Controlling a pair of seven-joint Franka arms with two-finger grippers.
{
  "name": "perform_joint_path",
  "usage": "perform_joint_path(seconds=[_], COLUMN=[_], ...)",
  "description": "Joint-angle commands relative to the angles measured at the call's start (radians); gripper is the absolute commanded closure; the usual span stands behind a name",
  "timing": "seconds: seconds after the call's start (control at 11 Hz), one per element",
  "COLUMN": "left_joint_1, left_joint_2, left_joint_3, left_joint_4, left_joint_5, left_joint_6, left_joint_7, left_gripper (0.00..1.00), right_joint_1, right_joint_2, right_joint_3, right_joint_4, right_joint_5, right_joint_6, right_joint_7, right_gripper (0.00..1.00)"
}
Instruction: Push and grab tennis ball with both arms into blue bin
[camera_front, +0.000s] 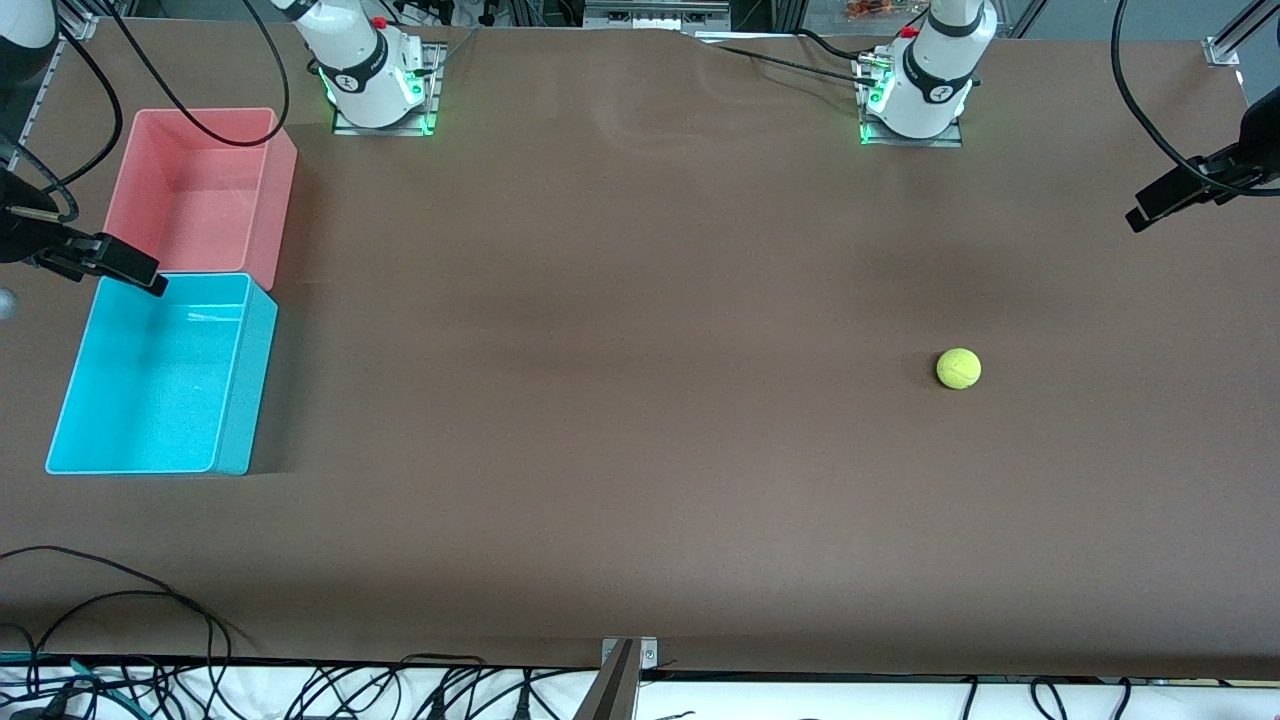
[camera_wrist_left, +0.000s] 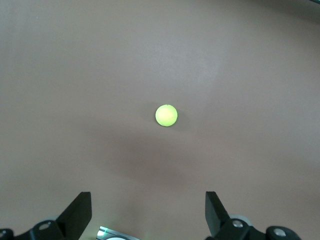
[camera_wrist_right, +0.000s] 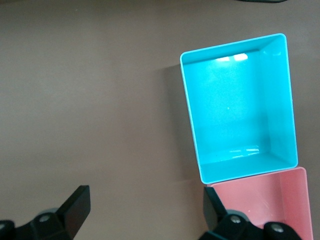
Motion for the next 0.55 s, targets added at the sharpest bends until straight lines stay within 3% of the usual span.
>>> perform_joint_path(seconds=[0.0,0.45], left_joint_1=[0.005,0.007], left_joint_2=[0.016,0.017], left_joint_3=[0.003,0.003], left_joint_4=[0.056,0.058], left_joint_5=[-0.013,-0.008], left_joint_6=[-0.024,-0.024], left_joint_7=[0.007,0.161], left_gripper=[0.0,0.0], right_joint_1=[-0.003,-0.003], right_joint_2=[0.003,0.001], right_joint_3=[-0.007,-0.009], right_joint_4=[0.024,0.024], right_joint_5=[0.008,0.008], right_joint_6=[-0.032,-0.032], right_joint_7=[-0.013,-0.013], right_gripper=[0.0,0.0])
